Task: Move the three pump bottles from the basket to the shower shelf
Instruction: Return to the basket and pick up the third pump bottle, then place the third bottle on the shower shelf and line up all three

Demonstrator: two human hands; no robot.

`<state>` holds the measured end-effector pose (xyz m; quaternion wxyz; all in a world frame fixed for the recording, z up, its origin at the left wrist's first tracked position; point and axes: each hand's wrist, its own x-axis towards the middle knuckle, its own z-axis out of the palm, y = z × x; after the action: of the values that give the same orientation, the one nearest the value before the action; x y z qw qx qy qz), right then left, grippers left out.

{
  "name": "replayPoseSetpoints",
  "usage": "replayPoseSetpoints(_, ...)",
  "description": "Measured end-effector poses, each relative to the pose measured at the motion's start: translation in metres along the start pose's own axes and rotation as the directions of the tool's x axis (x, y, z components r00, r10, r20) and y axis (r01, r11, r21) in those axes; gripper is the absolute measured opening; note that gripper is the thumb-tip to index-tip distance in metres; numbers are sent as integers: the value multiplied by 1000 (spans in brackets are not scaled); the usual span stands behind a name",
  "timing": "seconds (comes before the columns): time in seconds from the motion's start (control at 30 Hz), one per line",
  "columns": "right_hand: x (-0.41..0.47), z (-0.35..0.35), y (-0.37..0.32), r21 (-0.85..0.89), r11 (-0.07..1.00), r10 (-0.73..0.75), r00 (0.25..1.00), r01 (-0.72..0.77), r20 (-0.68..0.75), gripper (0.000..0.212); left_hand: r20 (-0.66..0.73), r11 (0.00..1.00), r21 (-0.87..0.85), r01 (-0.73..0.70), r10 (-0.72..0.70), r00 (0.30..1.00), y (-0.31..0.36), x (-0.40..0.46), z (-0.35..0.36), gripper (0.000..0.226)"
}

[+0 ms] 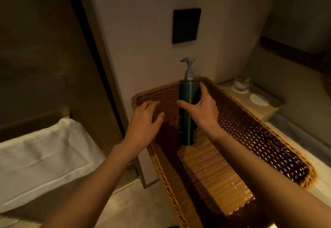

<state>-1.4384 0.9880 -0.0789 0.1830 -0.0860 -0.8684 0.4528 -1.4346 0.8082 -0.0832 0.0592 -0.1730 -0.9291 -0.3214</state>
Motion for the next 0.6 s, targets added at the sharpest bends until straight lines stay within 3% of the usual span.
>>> replayPoseSetpoints(0.17,-26,-26,-83,250,942,-221,974,225,-44,67,-88,981,-191,44,-62,994,25,-41,-27,37)
replayPoseSetpoints(0.3,-61,-30,-129,424,852,-341,940,307,6,73,-113,860,-485,161,-244,963,40,-92,-50,27)
replayPoseSetpoints(0.37,-84,-27,-142,462,825,-386,922,325,42,73,-66,702,-664,258,-398,915,40,-122,-58,28)
replayPoseSetpoints(0.43,-109,-18,-150,494,807,-415,905,322,88,71,39,465,-824,324,-523,851,41,-159,-68,23)
replayPoseSetpoints(0.6,-182,21,-157,579,778,-455,854,242,254,73,216,-13,-955,297,-715,665,24,-259,-86,30)
